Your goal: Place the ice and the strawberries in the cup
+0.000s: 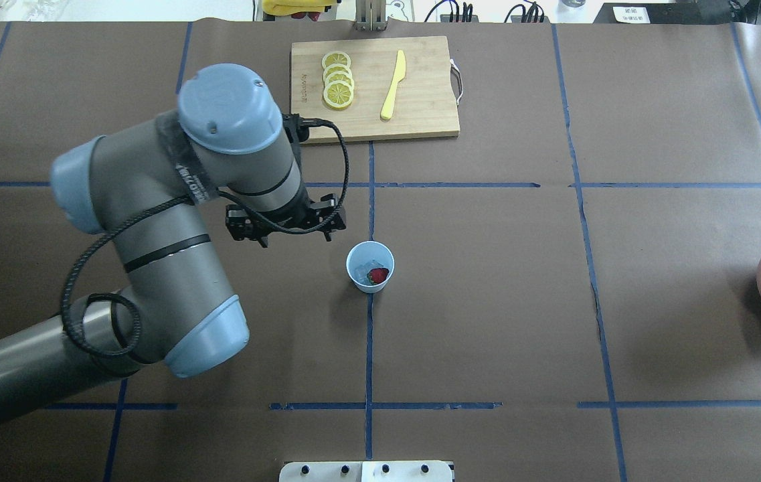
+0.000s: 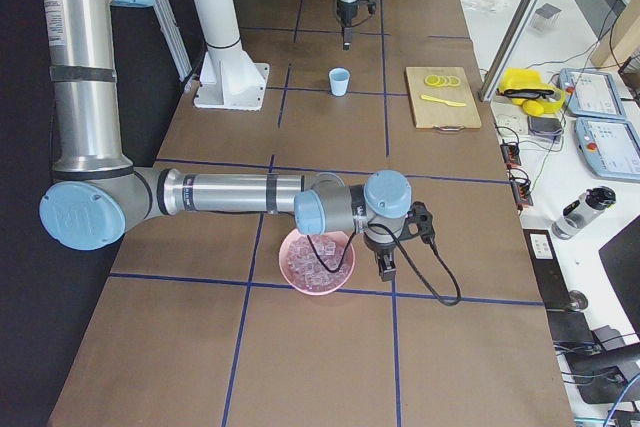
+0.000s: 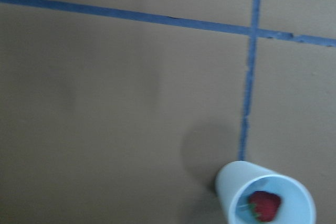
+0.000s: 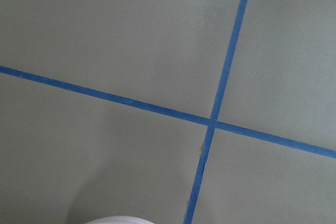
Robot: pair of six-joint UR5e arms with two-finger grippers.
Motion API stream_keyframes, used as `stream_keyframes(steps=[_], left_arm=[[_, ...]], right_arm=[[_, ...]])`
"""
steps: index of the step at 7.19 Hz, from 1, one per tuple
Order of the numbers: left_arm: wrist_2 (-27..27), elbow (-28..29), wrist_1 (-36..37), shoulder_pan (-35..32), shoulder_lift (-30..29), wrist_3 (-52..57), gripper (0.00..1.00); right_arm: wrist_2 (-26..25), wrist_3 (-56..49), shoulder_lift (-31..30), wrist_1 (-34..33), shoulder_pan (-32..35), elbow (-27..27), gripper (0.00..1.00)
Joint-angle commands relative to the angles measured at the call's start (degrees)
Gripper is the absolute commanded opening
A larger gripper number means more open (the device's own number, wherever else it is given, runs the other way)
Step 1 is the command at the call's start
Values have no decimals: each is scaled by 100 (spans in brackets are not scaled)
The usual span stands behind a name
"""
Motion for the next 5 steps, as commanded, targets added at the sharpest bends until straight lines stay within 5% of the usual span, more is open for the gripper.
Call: stream_keyframes(steps=[1,5], left_arm=[[-12,-873,659,-523,785,1211,100],[-811,-999,706,-2420,2253,4005,100]], right_arm=[[107,-22,-19,303,250,-233,99],[-69,967,-89,294,329,117,99]])
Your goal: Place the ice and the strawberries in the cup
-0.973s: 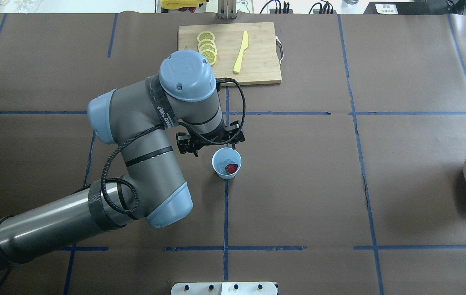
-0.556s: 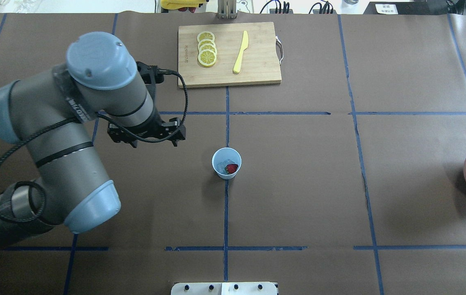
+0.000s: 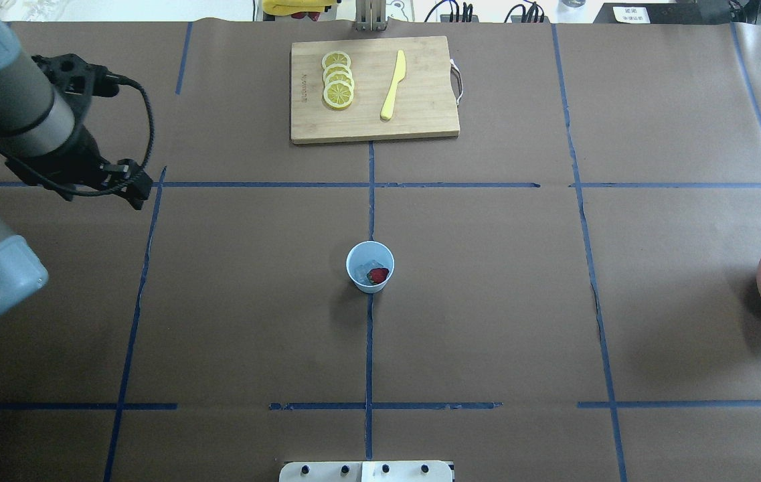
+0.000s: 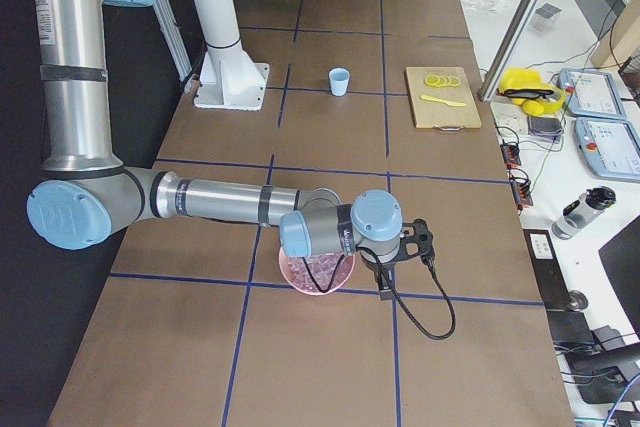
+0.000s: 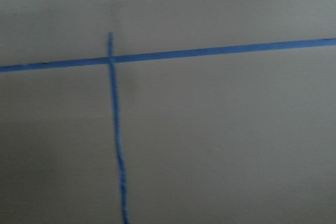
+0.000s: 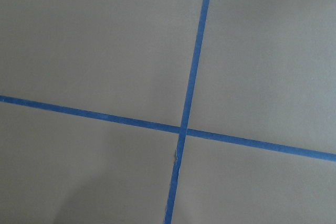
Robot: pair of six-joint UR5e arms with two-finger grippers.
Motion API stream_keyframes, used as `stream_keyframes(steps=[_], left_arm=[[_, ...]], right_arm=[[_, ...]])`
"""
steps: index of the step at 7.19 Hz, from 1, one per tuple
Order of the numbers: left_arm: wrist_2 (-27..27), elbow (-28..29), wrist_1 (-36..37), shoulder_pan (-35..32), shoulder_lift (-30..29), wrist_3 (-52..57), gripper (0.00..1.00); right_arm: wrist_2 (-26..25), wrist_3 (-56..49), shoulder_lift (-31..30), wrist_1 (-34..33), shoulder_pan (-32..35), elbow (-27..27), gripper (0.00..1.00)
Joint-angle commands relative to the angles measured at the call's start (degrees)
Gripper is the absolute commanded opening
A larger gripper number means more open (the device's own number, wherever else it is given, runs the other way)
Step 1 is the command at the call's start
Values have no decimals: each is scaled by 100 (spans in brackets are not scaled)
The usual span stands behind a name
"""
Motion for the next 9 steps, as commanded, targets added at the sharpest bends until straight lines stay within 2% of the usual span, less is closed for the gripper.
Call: stream_keyframes(steps=[1,3,5,6,7,8,9], left_arm=[[-325,188,-11,-926,609,1389,100],[-423,696,-56,-1829,892,2712,100],[-912,1608,-73,-2831,998,4303,100],[-993,2144,-82,-3323,998,5025,100],[-1125,2541,-99,-3685,998,5528,100],[-1413,2684,-117,-3854,1207,5646,100],[-1807,2694,-448,-3951,1566,5612,100]], right_arm=[[35,522,-75,-84,5,184,99],[184,523,-164,-137,102,237,99],[185,523,-164,-137,102,246,99],[185,523,-164,-137,102,246,99],[194,523,-173,-111,102,255,99],[194,523,-181,-85,102,264,99],[185,523,-225,-76,102,299,99]])
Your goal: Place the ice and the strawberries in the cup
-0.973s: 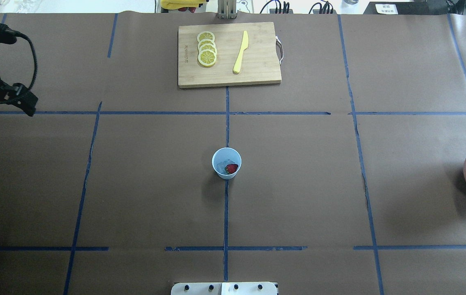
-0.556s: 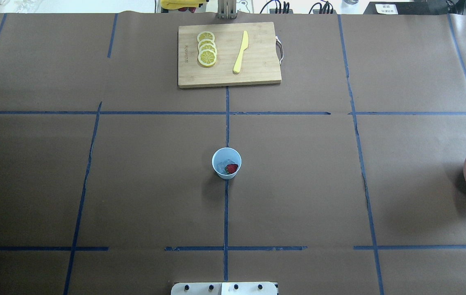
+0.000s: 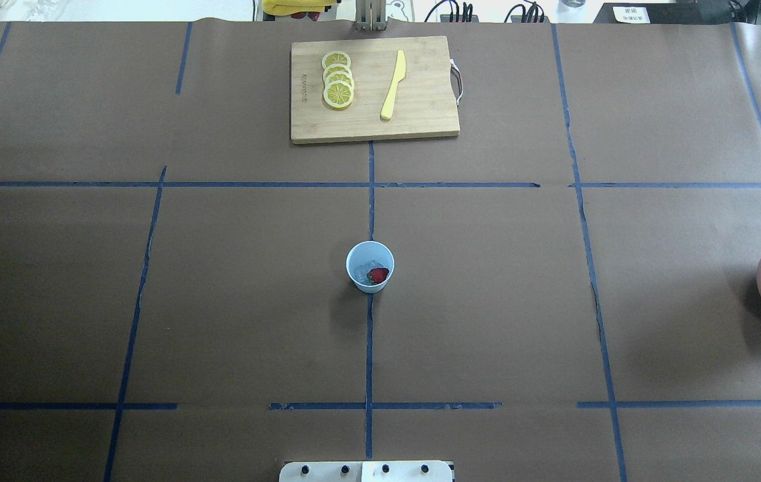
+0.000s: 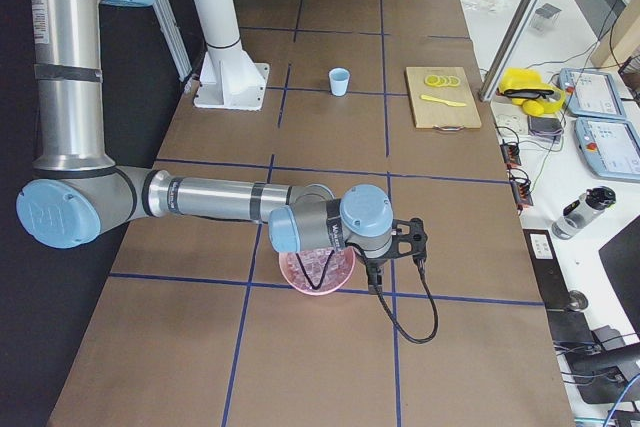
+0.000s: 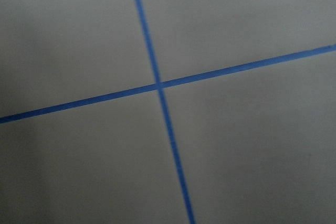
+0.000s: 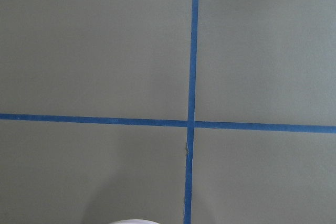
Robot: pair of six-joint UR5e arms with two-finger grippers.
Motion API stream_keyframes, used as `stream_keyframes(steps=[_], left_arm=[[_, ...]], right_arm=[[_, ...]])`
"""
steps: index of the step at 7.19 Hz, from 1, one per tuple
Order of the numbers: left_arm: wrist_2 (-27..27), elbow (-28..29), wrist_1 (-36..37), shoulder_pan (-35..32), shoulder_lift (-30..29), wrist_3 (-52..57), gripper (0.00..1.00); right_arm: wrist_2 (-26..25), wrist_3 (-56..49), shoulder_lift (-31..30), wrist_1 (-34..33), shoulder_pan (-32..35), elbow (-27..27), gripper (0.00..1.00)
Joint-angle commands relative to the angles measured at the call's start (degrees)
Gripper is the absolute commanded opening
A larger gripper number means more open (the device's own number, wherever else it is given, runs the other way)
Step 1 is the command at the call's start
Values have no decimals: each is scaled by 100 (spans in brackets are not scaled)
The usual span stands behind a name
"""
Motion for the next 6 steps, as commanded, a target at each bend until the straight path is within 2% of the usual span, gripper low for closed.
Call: stream_keyframes(steps=[1,3,4,6], left_arm=[[-506,176,-623,-202,487,-6,100],[-489,263,-976,-193,480,-436,100],[-463,342,-1448,-193,488,-969,100],[-61,859,-2267,-185,445,-1282,100]], right_arm=[[-23,0,-90,27,-8,74,99],[-41,0,-99,27,-8,75,99],[-50,0,-99,27,-8,75,99],[-67,-9,-90,27,-8,75,99]])
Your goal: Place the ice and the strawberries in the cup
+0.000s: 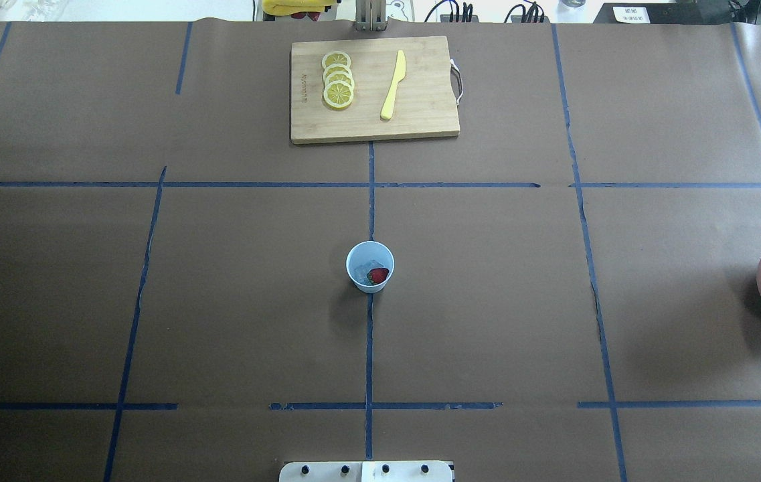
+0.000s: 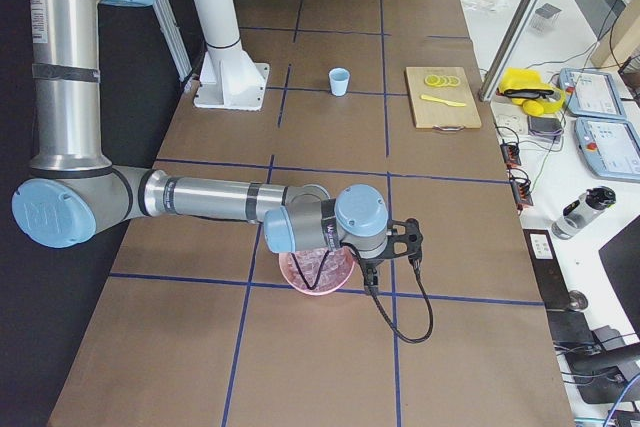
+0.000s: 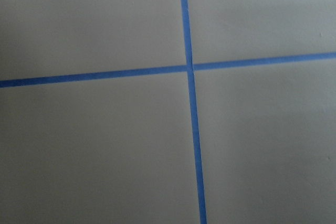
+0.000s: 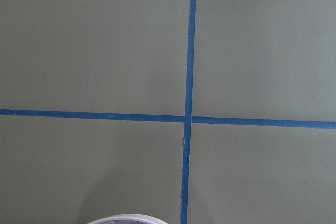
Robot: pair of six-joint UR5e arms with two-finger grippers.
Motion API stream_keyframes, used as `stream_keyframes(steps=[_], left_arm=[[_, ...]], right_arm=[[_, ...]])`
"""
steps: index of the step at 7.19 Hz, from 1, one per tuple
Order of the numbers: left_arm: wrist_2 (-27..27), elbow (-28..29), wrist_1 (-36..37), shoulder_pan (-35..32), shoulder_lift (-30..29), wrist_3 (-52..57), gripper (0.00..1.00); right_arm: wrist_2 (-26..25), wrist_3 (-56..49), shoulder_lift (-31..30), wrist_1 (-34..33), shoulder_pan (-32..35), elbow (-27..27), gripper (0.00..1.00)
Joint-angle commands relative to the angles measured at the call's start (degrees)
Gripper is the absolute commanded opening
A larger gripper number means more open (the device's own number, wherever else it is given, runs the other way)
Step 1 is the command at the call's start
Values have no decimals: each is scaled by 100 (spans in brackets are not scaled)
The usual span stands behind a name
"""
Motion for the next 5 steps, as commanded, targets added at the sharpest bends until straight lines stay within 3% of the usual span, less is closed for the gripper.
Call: stream_keyframes(steps=[1,5], left_arm=[[230,381,-462,16,-57,-194,100],[212,320,-374,34,-83,-203,100]], right_arm=[[-7,-3,3,0,0,0,99],[10,-3,-6,0,0,26,99]])
